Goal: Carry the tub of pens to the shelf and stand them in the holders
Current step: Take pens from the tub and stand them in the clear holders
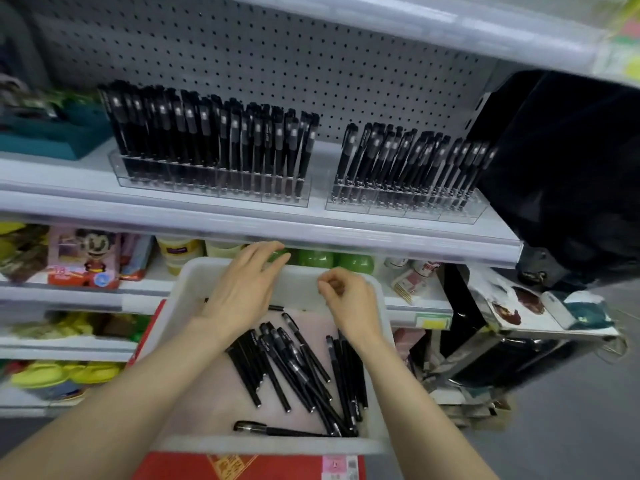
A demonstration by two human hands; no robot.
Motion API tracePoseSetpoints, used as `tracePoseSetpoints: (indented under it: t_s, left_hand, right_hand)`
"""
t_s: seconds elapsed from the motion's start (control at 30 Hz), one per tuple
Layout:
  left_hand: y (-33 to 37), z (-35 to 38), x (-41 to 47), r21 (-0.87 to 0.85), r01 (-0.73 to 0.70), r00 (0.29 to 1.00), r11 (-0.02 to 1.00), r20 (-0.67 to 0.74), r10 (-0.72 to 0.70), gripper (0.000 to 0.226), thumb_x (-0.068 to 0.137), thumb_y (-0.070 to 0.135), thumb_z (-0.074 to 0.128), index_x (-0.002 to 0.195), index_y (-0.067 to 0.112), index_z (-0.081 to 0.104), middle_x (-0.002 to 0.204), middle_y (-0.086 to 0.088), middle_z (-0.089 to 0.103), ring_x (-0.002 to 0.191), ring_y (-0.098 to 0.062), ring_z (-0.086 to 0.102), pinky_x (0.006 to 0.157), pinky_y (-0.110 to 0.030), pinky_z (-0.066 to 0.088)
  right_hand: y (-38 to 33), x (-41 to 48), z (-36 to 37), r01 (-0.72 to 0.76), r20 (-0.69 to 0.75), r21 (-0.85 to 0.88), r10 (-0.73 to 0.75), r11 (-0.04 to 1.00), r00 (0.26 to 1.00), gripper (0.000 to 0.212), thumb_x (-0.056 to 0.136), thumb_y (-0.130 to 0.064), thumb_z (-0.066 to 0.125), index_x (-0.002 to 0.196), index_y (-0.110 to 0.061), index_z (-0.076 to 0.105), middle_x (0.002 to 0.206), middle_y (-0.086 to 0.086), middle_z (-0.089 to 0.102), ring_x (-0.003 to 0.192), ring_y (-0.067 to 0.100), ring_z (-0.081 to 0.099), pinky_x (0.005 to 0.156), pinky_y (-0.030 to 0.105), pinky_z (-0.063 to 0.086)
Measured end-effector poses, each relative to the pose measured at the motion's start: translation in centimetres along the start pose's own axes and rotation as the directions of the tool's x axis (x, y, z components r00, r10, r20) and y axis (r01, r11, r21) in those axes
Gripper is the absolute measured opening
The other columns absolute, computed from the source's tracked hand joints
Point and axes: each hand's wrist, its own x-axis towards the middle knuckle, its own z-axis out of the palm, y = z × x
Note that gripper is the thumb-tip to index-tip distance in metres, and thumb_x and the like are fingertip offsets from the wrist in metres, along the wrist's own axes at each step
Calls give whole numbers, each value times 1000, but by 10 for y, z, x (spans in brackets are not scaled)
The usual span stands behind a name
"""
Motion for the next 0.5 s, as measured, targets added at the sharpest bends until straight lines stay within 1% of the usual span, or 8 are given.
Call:
tracePoseSetpoints:
  t_s: [0.03, 0.1, 0.17, 0.2, 0.23, 0.33, 0.4, 0.5]
  left_hand:
    - [-1, 3, -3, 3, -11, 1000, 1000, 9, 10, 53, 82, 0, 67, 134, 6, 57, 142, -14, 48, 132, -32, 41, 112, -41, 32]
    - [-3, 8, -8, -3, -19, 999, 1000, 26, 19, 58, 81, 0, 68, 136, 6, 54, 147, -13, 41, 136, -32, 34, 115, -40, 27]
    - [-3, 11, -12, -2, -10, 999, 1000, 44, 10, 61, 78, -2, 69, 137, 6, 53, 149, -14, 38, 138, -32, 32, 114, -43, 30]
    - [-3, 11, -14, -2, -4, 999, 1000, 51, 4, 62, 77, -2, 69, 136, 5, 53, 148, -15, 38, 137, -33, 33, 112, -44, 34]
    - [-2, 11, -15, -5, 3, 999, 1000, 53, -2, 62, 76, -3, 68, 136, 4, 53, 146, -16, 40, 135, -34, 35, 109, -45, 37]
    - [-1, 11, -16, -13, 10, 999, 1000, 43, -9, 62, 72, -6, 69, 132, 1, 56, 134, -18, 51, 123, -35, 43, 101, -45, 45]
    - [0, 12, -16, -4, 8, 999, 1000, 36, -8, 61, 71, -5, 70, 131, 1, 57, 128, -17, 55, 118, -34, 45, 98, -44, 47]
    - [0, 12, -15, 3, 20, 999, 1000, 45, -20, 59, 74, -2, 69, 131, 3, 57, 126, -15, 56, 118, -32, 45, 98, -43, 46]
  right_hand:
    - [2, -4, 6, -34, 56, -13, 35, 999, 998, 8, 89, -14, 65, 85, -18, 70, 75, -9, 66, 66, 0, 56, 66, 17, 42]
    - [8, -10, 16, -67, 128, -85, 78, 994, 989, 7, 89, -13, 66, 86, -16, 71, 77, -6, 67, 71, 5, 59, 70, 17, 43]
    - [14, -13, 23, -75, 172, -169, 104, 983, 980, 4, 88, -17, 68, 86, -17, 72, 81, -3, 70, 78, 12, 63, 76, 24, 51]
    - [16, -14, 26, -70, 198, -214, 114, 974, 974, 3, 87, -20, 69, 87, -19, 71, 81, -3, 70, 80, 15, 65, 77, 30, 53]
    - [18, -15, 29, -63, 233, -267, 128, 962, 964, 5, 86, -24, 70, 88, -19, 71, 83, -2, 71, 82, 17, 65, 78, 32, 53]
    - [19, -16, 37, -19, 349, -398, 170, 917, 922, 19, 81, -30, 74, 95, -17, 71, 93, 3, 72, 90, 21, 64, 79, 30, 50]
    - [17, -15, 41, 4, 370, -434, 174, 901, 913, 20, 79, -29, 74, 94, -16, 71, 96, 6, 71, 93, 24, 64, 81, 33, 51]
    - [19, -12, 41, 8, 374, -478, 196, 878, 907, 14, 80, -22, 69, 93, -17, 70, 100, 7, 71, 97, 27, 64, 83, 34, 52]
